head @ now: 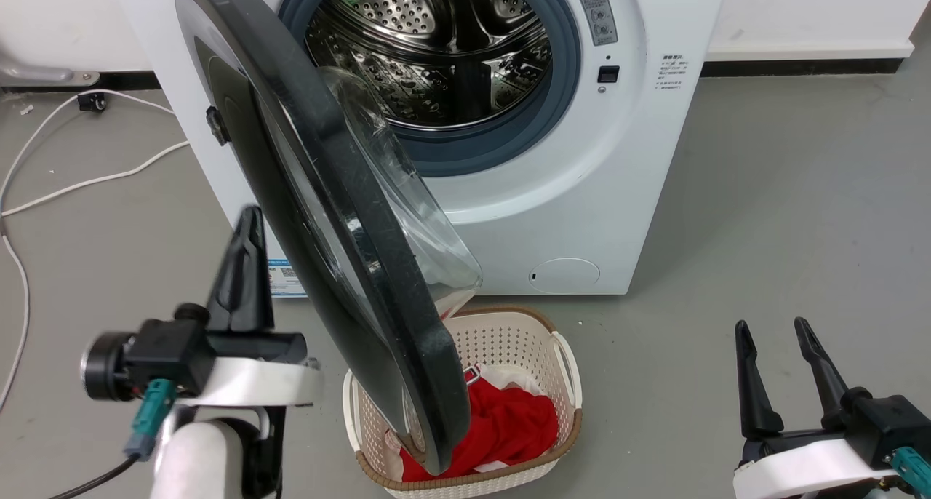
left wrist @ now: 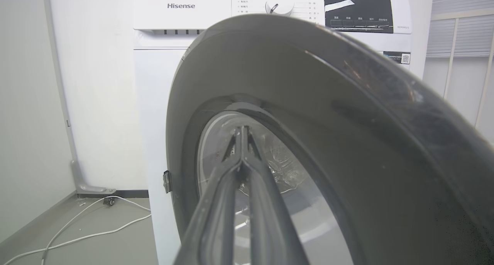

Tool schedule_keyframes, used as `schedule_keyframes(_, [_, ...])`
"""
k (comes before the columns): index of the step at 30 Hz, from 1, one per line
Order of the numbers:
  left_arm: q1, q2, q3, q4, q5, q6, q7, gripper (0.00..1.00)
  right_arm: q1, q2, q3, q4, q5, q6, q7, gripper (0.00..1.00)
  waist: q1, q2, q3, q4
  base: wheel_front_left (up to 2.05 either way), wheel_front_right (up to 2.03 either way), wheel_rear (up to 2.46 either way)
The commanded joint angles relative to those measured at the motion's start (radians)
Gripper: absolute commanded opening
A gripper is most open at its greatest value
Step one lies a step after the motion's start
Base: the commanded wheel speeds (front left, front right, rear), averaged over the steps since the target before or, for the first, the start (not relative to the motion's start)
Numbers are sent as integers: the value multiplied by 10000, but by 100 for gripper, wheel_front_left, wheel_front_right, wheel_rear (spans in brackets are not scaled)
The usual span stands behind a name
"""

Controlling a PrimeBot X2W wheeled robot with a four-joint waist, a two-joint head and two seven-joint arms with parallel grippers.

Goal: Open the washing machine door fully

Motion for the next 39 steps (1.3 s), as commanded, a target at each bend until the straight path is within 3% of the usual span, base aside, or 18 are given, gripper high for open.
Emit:
schedule_keyframes(1, [-187, -5, 76, -509, 74, 67, -25, 0, -111, 35, -10, 50, 109, -7, -49, 100, 0, 0, -13, 13, 0, 0, 0])
schedule_keyframes(12, [-798, 7, -115, -3172, 346, 66, -23, 0, -100, 34, -20, 162, 215, -7, -53, 100, 0, 0, -63, 30, 0, 0, 0])
schedule_keyframes(19, [-1151, 1, -1334, -4498, 307, -188, -23, 0, -63, 34, -24, 240, 219, -7, -57, 100, 0, 0, -127, -42, 0, 0, 0])
schedule_keyframes(30, [-20, 2, -3934, -3911, -556, -433, 1303, 0, 21, 32, 14, 324, 309, -7, 13, 100, 0, 0, -159, -152, 0, 0, 0])
schedule_keyframes(39, [1513, 324, -4865, -3265, -1110, -422, 2641, 0, 86, 34, 44, 385, 404, -7, 32, 100, 0, 0, -134, -110, 0, 0, 0])
